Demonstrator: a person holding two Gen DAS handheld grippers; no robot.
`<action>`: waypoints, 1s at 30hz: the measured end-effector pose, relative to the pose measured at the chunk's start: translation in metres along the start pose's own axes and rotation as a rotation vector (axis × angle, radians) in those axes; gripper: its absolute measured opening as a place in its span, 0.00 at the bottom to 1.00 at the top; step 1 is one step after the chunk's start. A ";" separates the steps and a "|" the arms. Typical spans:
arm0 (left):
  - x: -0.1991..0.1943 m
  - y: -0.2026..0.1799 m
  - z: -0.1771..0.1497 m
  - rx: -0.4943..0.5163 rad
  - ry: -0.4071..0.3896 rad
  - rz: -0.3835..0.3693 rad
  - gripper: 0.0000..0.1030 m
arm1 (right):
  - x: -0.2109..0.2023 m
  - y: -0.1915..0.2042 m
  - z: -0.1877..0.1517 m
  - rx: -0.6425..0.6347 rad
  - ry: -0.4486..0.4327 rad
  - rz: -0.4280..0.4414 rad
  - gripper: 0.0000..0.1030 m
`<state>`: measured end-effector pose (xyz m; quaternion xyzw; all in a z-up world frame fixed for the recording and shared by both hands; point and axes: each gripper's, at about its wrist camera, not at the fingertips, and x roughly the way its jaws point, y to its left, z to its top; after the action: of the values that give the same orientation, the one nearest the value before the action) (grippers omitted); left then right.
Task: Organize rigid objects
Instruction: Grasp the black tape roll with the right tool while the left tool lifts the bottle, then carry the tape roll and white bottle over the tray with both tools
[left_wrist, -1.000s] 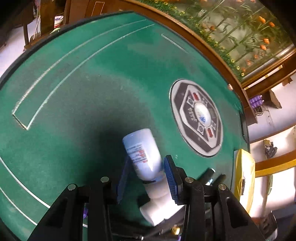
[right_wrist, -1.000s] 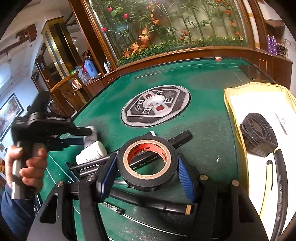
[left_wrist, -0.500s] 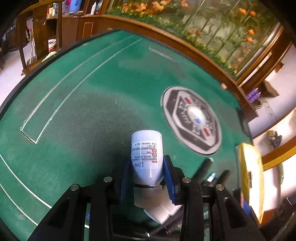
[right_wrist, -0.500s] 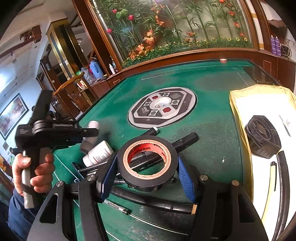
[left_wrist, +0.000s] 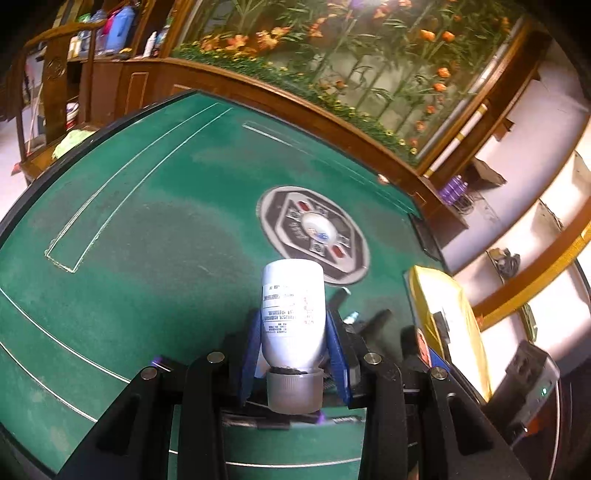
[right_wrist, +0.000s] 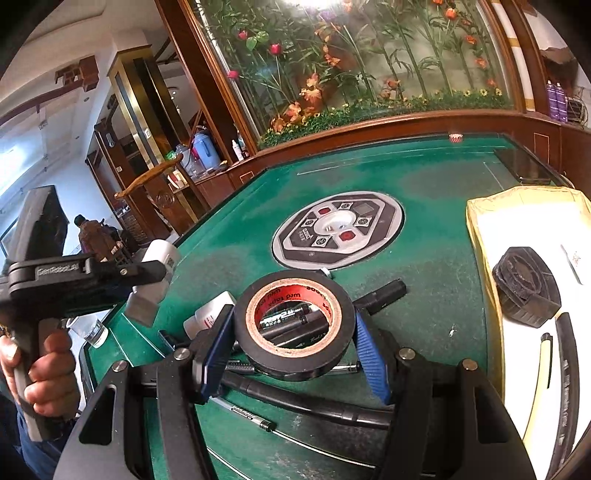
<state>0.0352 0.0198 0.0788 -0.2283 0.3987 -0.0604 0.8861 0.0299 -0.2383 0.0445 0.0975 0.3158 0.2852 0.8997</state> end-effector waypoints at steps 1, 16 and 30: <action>-0.001 -0.003 -0.001 0.008 -0.001 -0.005 0.35 | -0.001 0.000 0.000 0.002 -0.006 0.000 0.60; -0.004 -0.031 -0.027 0.100 0.041 -0.078 0.35 | -0.027 -0.007 -0.013 0.108 -0.009 -0.015 0.60; 0.015 -0.049 -0.041 0.144 0.103 -0.115 0.35 | -0.041 -0.008 -0.018 0.121 0.003 -0.028 0.60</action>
<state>0.0190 -0.0429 0.0678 -0.1832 0.4244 -0.1512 0.8737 -0.0041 -0.2691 0.0483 0.1467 0.3351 0.2530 0.8957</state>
